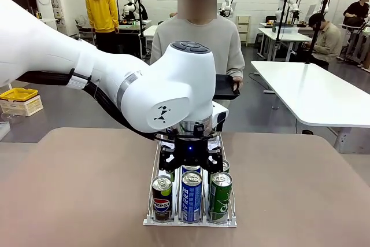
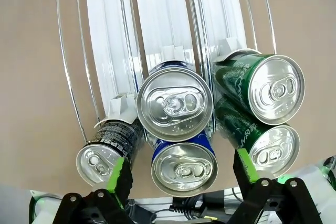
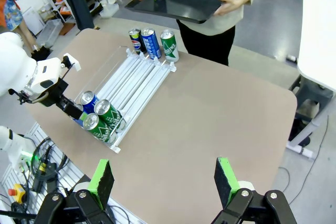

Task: Retrieve and hand over the desired beverage to the person.
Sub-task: Pick up another can of the same type that the person held from the Automatic Can Dispenser.

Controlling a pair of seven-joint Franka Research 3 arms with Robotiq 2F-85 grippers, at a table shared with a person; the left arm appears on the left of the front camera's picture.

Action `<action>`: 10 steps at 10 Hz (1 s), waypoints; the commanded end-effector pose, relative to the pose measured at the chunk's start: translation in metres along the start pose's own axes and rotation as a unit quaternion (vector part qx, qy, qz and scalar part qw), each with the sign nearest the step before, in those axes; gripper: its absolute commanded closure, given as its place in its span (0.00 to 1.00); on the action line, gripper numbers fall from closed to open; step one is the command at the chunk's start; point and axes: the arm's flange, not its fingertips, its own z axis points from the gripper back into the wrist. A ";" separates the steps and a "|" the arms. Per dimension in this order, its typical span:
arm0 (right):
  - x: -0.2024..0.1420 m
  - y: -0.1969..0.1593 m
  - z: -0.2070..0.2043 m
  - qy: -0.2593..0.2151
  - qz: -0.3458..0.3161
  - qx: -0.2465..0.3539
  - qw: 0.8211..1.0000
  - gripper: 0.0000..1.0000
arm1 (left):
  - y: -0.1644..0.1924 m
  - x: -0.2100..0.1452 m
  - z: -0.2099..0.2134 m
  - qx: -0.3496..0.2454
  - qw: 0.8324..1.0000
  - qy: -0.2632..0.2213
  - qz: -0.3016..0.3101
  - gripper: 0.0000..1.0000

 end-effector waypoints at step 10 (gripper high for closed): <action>0.000 0.000 -0.001 -0.004 0.003 0.011 1.000 0.00 | -0.004 0.003 -0.002 -0.002 0.999 0.047 0.006 1.00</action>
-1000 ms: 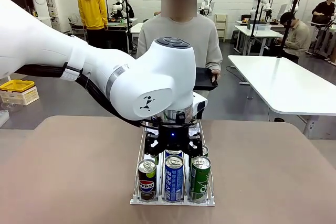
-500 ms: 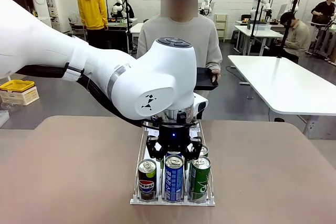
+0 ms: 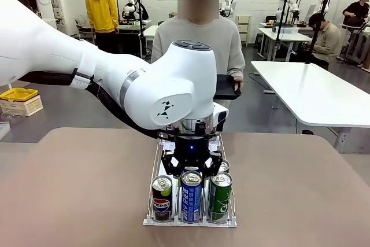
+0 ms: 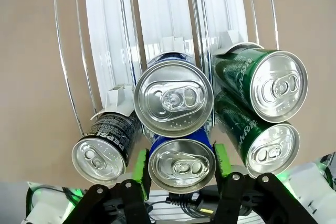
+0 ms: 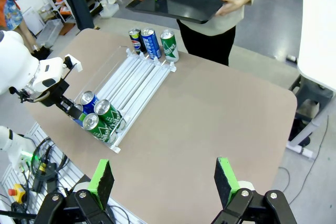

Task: Retrieve and hand over the desired beverage to the person.
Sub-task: Pick up another can of the same type that the person held from the Automatic Can Dispenser.

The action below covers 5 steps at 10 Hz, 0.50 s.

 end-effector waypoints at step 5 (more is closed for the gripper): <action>0.000 0.000 -0.001 -0.004 0.003 0.011 1.000 0.00 | -0.010 0.004 0.053 -0.016 0.999 0.004 -0.036 0.75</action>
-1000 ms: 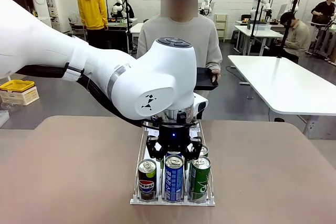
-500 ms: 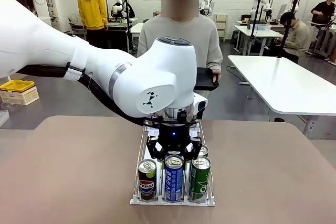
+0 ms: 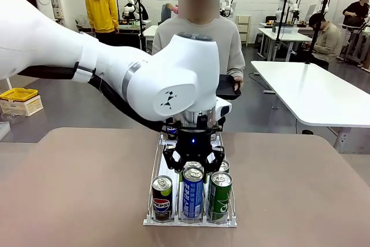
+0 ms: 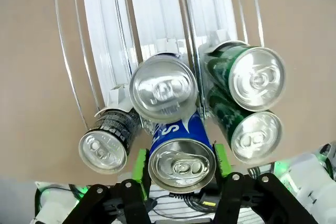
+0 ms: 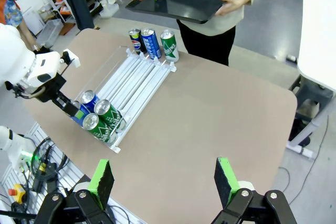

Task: Retrieve and hand over the desired beverage to the person.
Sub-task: Pick up another can of the same type that the person held from the Automatic Can Dispenser.

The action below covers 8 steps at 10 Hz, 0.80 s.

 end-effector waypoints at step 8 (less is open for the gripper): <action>0.000 0.000 -0.001 -0.004 0.003 0.011 1.000 0.00 | -0.038 0.014 0.203 -0.007 0.997 -0.070 -0.005 0.75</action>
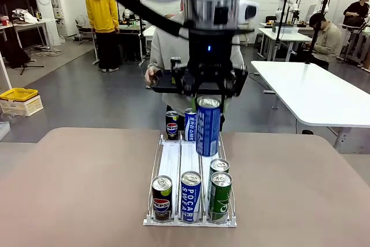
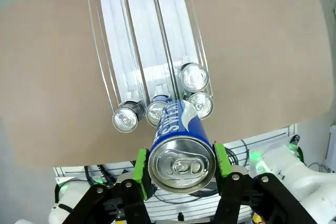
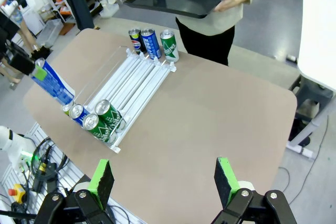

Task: Retrieve and hand over the desired beverage to the person.
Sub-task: Pick up another can of the same type that the person held from the Automatic Can Dispenser.

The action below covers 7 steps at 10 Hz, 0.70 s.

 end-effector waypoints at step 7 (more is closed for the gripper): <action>0.000 0.000 -0.001 -0.004 0.003 0.011 1.000 0.00 | 0.007 0.035 0.042 -0.007 1.000 0.011 0.027 0.75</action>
